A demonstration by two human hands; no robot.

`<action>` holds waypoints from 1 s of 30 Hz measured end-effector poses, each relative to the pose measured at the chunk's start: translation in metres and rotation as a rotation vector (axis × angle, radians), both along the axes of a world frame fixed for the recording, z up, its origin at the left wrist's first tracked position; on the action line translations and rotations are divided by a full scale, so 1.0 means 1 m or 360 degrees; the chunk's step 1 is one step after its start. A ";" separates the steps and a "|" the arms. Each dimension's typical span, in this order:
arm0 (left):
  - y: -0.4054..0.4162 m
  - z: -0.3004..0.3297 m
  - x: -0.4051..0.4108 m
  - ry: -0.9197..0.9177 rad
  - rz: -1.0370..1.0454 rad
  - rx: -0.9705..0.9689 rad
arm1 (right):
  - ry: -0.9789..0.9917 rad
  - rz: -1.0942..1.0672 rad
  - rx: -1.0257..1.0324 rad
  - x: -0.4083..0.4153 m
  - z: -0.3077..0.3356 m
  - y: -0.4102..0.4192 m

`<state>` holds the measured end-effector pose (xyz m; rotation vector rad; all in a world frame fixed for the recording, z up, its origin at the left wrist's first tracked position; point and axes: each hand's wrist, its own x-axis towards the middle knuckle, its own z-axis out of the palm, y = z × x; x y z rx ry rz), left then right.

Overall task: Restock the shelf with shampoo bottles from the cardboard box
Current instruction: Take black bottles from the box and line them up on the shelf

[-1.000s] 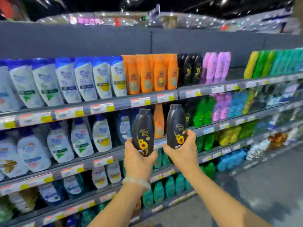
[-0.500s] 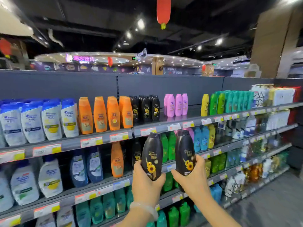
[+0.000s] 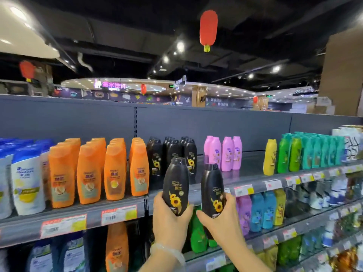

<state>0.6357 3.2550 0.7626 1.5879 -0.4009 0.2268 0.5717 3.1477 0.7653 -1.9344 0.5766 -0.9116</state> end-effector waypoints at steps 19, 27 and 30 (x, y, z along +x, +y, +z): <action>-0.093 0.020 0.159 -0.0058 0.0680 0.0096 | -0.0331 0.0623 0.0042 0.195 0.032 -0.091; -0.092 0.012 0.162 0.0079 0.0850 0.0410 | -0.0219 0.0757 0.0052 0.207 0.009 -0.091; -0.089 0.015 0.158 0.0140 0.0886 0.0591 | -0.0157 0.0801 0.0031 0.206 0.009 -0.094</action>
